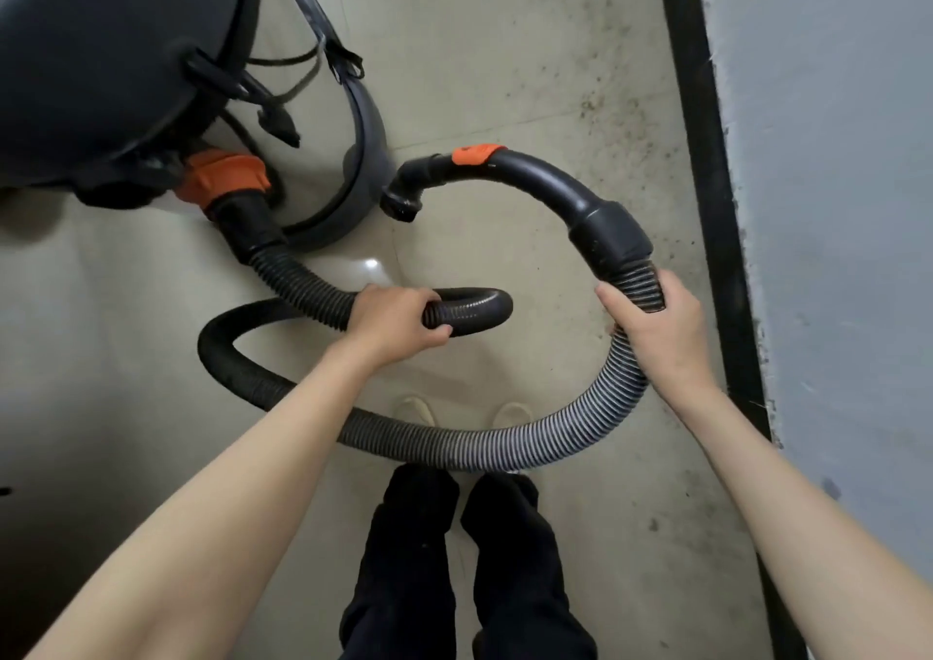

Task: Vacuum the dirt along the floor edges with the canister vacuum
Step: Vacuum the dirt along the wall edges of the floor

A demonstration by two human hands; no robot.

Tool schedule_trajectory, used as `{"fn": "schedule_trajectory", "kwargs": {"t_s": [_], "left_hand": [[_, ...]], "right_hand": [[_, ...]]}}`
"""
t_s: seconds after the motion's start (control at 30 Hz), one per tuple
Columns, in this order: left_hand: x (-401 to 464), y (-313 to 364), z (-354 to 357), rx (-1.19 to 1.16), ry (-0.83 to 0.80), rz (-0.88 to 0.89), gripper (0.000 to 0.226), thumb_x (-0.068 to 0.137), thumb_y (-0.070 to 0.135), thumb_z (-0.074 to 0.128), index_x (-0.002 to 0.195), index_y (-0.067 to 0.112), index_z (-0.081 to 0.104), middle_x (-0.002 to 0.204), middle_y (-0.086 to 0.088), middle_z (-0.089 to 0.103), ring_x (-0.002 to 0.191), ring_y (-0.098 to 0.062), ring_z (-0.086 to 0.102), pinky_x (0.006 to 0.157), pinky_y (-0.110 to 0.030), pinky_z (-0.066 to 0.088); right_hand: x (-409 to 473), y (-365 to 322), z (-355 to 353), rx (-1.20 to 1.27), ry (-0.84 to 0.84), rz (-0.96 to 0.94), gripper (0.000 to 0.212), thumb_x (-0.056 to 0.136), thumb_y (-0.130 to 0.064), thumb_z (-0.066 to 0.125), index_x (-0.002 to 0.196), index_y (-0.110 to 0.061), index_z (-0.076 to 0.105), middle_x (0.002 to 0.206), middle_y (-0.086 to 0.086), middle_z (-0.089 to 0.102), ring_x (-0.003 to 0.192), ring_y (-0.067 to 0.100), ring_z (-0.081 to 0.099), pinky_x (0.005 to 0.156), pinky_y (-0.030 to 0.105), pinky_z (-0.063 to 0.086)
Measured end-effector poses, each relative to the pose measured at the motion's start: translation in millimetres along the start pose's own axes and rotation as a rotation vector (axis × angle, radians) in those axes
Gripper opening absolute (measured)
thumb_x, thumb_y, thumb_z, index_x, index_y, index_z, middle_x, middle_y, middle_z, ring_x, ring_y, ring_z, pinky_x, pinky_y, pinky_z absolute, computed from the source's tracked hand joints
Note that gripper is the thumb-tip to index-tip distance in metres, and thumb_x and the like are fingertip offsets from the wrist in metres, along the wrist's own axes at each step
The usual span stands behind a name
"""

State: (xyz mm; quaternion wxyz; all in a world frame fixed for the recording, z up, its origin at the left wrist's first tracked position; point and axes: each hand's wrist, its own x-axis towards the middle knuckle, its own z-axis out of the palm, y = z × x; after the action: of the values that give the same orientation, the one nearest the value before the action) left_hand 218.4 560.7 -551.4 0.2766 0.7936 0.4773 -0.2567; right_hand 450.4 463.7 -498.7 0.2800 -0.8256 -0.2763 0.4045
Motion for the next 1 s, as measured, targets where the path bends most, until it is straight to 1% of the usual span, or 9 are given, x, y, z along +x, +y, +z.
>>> {"fn": "schedule_trajectory", "kwargs": {"t_s": [0.1, 0.2, 0.3, 0.43, 0.6, 0.7, 0.77, 0.9, 1.0], "left_hand": [[-4.0, 5.1, -25.8, -0.197, -0.009, -0.025, 0.055, 0.083, 0.052, 0.059, 0.133, 0.030, 0.050, 0.126, 0.006, 0.062, 0.117, -0.019, 0.054, 0.094, -0.030, 0.036], [-10.8, 6.0, -29.9, -0.093, -0.140, 0.088, 0.062, 0.074, 0.062, 0.064, 0.128, 0.032, 0.054, 0.122, 0.008, 0.063, 0.117, -0.017, 0.054, 0.099, -0.037, 0.034], [-13.2, 10.5, -22.1, 0.075, -0.148, 0.176, 0.044, 0.074, 0.060, 0.062, 0.102, 0.026, 0.063, 0.101, 0.006, 0.064, 0.104, -0.019, 0.056, 0.092, -0.038, 0.030], [-7.7, 17.2, -34.4, -0.134, 0.081, 0.141, 0.030, 0.074, 0.052, 0.061, 0.081, 0.024, 0.052, 0.086, 0.005, 0.061, 0.090, -0.020, 0.060, 0.071, -0.032, 0.035], [-10.2, 18.7, -57.7, -0.503, 0.119, -0.003, 0.026, 0.076, 0.043, 0.066, 0.090, 0.025, 0.055, 0.079, 0.008, 0.061, 0.075, -0.014, 0.057, 0.064, -0.029, 0.039], [-15.9, 14.9, -63.1, -0.562, 0.122, -0.010, 0.025, 0.074, 0.042, 0.067, 0.087, 0.024, 0.055, 0.075, 0.011, 0.058, 0.076, -0.016, 0.058, 0.064, -0.029, 0.041], [-19.4, 13.0, -69.9, -0.591, 0.115, -0.009, 0.030, 0.074, 0.046, 0.070, 0.087, 0.022, 0.056, 0.073, 0.011, 0.057, 0.076, -0.015, 0.058, 0.065, -0.031, 0.042], [-29.5, 16.4, -81.7, -0.608, 0.149, 0.017, 0.030, 0.074, 0.044, 0.073, 0.086, 0.021, 0.057, 0.076, 0.007, 0.059, 0.075, -0.014, 0.058, 0.065, -0.031, 0.044], [-39.9, 28.0, -88.0, -0.594, 0.263, 0.036, 0.031, 0.075, 0.029, 0.072, 0.099, 0.018, 0.055, 0.085, 0.005, 0.061, 0.080, -0.013, 0.058, 0.066, -0.027, 0.044]], "right_hand": [[5.1, -25.1, 4.5, 0.061, 0.074, -0.018, 0.018, 0.083, -0.031, 0.073, 0.088, -0.024, 0.058, 0.081, -0.003, 0.062, 0.083, 0.027, 0.065, 0.081, 0.051, 0.054], [19.2, -52.3, 5.4, 0.087, 0.125, -0.083, 0.028, 0.082, -0.031, 0.074, 0.100, -0.017, 0.058, 0.083, -0.007, 0.061, 0.080, 0.016, 0.062, 0.080, 0.040, 0.053], [32.8, -70.5, 2.6, 0.068, 0.114, -0.117, 0.041, 0.081, -0.029, 0.075, 0.113, -0.012, 0.057, 0.087, -0.009, 0.060, 0.083, 0.012, 0.060, 0.080, 0.035, 0.051], [27.8, -72.1, 5.6, 0.099, -0.011, -0.096, 0.040, 0.082, -0.021, 0.075, 0.116, -0.009, 0.057, 0.094, 0.001, 0.062, 0.084, 0.013, 0.062, 0.077, 0.024, 0.051], [11.7, -67.4, 13.9, 0.210, -0.005, -0.035, 0.020, 0.086, -0.006, 0.066, 0.102, -0.010, 0.055, 0.078, 0.005, 0.062, 0.067, 0.021, 0.063, 0.074, 0.047, 0.056], [10.4, -68.8, -4.9, 0.089, 0.072, -0.096, 0.024, 0.086, -0.014, 0.065, 0.106, -0.018, 0.054, 0.085, 0.010, 0.063, 0.076, 0.033, 0.064, 0.074, 0.051, 0.055], [12.1, -72.4, -21.1, 0.072, 0.107, -0.132, 0.030, 0.086, -0.013, 0.065, 0.113, -0.020, 0.054, 0.088, 0.008, 0.062, 0.078, 0.033, 0.063, 0.072, 0.043, 0.054], [17.3, -80.9, -40.2, 0.033, 0.193, -0.170, 0.040, 0.088, -0.014, 0.066, 0.126, -0.011, 0.053, 0.088, -0.007, 0.056, 0.072, 0.003, 0.054, 0.062, 0.003, 0.039], [16.8, -87.3, -49.3, 0.067, 0.270, -0.148, 0.050, 0.088, -0.024, 0.070, 0.131, -0.011, 0.049, 0.100, -0.006, 0.056, 0.085, 0.007, 0.053, 0.066, 0.000, 0.036]]}}
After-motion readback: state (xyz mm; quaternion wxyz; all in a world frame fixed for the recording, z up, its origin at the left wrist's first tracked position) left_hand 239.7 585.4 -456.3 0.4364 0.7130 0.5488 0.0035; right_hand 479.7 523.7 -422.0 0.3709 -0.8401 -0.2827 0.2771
